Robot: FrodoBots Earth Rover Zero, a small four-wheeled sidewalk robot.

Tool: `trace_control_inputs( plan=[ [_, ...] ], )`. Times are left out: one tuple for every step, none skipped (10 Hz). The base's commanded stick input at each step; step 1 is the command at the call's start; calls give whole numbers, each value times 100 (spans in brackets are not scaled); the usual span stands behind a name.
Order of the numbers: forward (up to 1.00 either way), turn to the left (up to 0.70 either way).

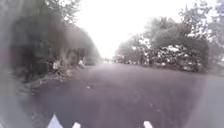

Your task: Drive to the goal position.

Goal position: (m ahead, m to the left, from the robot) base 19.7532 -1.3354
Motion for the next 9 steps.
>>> trace_control_inputs(
  plan=[
    [70,0],
    [70,0],
    [70,0],
    [70,0],
    [70,0],
    [70,0],
    [70,0],
    [70,0],
    [70,0]
  ],
)
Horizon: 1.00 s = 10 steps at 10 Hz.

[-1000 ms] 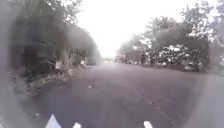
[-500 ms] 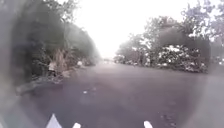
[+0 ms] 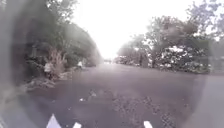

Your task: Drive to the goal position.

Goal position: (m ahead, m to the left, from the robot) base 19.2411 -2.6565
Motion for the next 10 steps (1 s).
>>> trace_control_inputs(
  plan=[
    [70,0],
    [70,0],
    [70,0],
    [70,0],
    [70,0],
    [70,0],
    [70,0],
    [70,0],
    [70,0],
    [70,0]
  ],
)
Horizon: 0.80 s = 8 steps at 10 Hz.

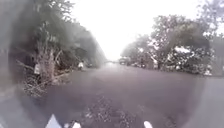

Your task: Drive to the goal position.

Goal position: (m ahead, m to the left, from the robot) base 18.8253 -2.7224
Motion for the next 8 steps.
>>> trace_control_inputs(
  plan=[
    [70,0],
    [70,0],
    [70,0],
    [70,0],
    [70,0],
    [70,0],
    [70,0],
    [70,0]
  ],
)
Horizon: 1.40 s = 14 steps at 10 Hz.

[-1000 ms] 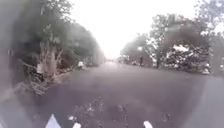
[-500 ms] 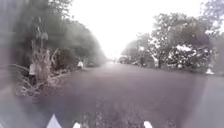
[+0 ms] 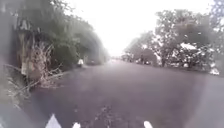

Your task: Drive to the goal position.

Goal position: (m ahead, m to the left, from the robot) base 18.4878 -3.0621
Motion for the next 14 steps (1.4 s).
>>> trace_control_inputs(
  plan=[
    [70,0],
    [70,0],
    [70,0],
    [70,0],
    [70,0],
    [70,0],
    [70,0],
    [70,0],
    [70,0],
    [70,0],
    [70,0],
    [70,0],
    [70,0],
    [70,0]
  ],
)
